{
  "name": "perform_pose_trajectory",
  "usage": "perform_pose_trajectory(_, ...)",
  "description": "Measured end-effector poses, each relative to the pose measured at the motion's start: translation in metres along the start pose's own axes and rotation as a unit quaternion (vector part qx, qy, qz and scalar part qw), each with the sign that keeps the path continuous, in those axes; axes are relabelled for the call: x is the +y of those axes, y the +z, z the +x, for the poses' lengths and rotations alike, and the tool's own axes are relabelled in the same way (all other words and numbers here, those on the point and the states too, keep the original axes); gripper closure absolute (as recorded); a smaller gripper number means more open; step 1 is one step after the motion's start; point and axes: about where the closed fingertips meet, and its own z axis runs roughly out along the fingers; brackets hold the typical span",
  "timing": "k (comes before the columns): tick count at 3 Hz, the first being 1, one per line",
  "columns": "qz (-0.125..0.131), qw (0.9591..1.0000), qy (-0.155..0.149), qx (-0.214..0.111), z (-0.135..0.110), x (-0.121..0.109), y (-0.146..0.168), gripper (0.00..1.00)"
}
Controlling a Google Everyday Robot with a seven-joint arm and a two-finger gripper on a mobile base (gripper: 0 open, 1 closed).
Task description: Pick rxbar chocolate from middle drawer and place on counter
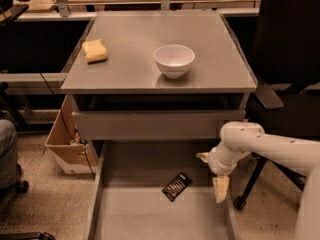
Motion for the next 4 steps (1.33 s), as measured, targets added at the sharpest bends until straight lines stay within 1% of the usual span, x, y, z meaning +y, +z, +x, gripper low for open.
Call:
perform_pose_trajectory(1,0.0,0.9993,-0.006,-0.036,-0.001,-0.004,0.037,0.0)
perform_pose_trajectory(2,0.019,0.997,-0.005,-0.075,-0.005,-0.015,0.072,0.0)
perform_pose_trajectory(3,0.036,0.9935,0.01,-0.107,-0.007,-0.026,0.099,0.0)
perform_pose_trajectory(4,0.047,0.9895,0.033,-0.132,-0.012,-0.036,0.121,0.0)
